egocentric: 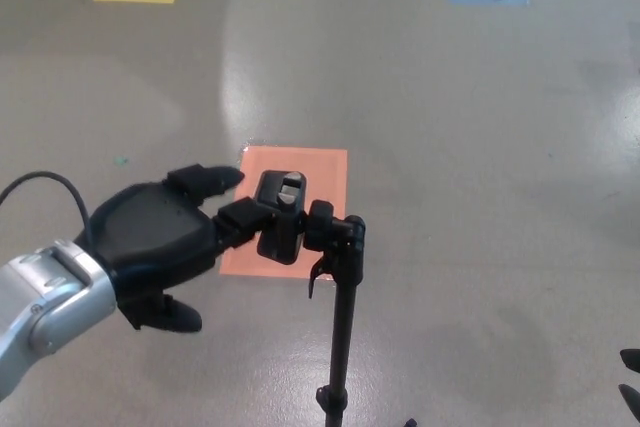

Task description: The robot uses its left hand to grab the top of a phone stand kept on the floor and tilt it upwards to adjust its angle

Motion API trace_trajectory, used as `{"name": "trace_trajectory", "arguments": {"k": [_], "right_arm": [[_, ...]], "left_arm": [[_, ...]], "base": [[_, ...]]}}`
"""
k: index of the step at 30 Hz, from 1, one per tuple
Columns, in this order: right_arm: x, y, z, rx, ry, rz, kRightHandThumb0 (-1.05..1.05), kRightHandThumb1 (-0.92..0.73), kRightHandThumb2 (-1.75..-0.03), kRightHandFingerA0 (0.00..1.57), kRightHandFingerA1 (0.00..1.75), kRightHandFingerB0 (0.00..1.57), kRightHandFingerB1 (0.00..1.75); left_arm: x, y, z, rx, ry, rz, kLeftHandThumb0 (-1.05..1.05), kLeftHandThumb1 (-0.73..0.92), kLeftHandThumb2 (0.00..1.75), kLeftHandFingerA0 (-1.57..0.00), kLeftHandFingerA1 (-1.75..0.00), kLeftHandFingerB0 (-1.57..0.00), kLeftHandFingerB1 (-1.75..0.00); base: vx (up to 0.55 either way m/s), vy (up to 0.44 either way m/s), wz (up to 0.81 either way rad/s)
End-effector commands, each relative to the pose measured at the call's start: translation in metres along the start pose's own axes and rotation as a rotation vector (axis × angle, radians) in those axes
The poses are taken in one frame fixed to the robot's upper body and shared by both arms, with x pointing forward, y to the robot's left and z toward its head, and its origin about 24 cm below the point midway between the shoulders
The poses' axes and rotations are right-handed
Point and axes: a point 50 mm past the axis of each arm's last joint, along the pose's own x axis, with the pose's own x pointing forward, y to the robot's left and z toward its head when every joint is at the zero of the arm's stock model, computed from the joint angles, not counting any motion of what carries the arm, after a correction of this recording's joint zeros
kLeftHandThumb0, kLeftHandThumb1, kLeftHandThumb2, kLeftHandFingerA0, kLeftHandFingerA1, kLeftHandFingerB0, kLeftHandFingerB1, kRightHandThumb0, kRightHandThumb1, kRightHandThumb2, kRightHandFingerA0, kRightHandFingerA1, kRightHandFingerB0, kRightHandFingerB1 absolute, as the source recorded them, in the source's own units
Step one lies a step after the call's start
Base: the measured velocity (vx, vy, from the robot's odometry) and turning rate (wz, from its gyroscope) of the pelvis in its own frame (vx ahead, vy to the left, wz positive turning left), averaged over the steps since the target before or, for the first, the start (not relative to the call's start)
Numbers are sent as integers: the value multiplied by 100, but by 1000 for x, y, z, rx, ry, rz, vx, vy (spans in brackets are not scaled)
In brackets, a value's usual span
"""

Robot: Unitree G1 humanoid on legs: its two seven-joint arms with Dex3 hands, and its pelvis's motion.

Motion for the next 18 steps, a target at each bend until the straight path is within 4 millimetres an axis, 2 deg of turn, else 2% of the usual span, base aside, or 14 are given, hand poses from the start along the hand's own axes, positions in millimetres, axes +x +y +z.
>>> {"name": "trace_trajectory", "arguments": {"k": [1, 5, 6, 7, 8, 12, 18], "right_arm": [[-1, -9, -2, -18, 22, -13, -81, -80, -65, 26, 36, 26, 30], [-1, -9, 0, -21, 17, -12, -80, -80, -65, 27, 35, 25, 30], [-1, -9, -1, -19, 16, -12, -79, -80, -65, 28, 35, 26, 30], [-1, -9, -1, -16, 17, -12, -79, -80, -65, 28, 35, 26, 30], [-1, -9, -1, -18, 18, -13, -79, -80, -65, 28, 35, 26, 30], [-2, -9, -2, -27, 23, -13, -80, -80, -65, 27, 36, 25, 30], [-1, -8, -2, -13, 24, -8, -80, -79, -65, 27, 36, 26, 30]], "left_arm": [[0, 13, -20, 17, 118, 63, -63, 42, 78, 0, -15, 0, -12], [1, 19, -30, 3, 161, 83, -60, 41, 77, 0, -18, 0, -14], [1, 21, -34, 0, 176, 88, -54, 51, 64, 0, -21, 0, -7], [1, 23, -36, -4, 187, 88, -54, 51, 64, 0, -21, 0, -7], [1, 24, -38, -4, 191, 90, -61, 42, 79, 0, -18, 0, -14], [1, 26, -43, -10, 212, 110, -60, 41, 77, 0, -20, 0, -15], [-2, 17, -54, -30, 261, 76, -61, 40, 77, -2, -22, -2, -17]], "base": [[0, 0, 0], [0, 0, 0], [0, 0, 0], [0, 0, 0], [0, 0, 0], [0, 0, 0], [0, 0, 0]]}}
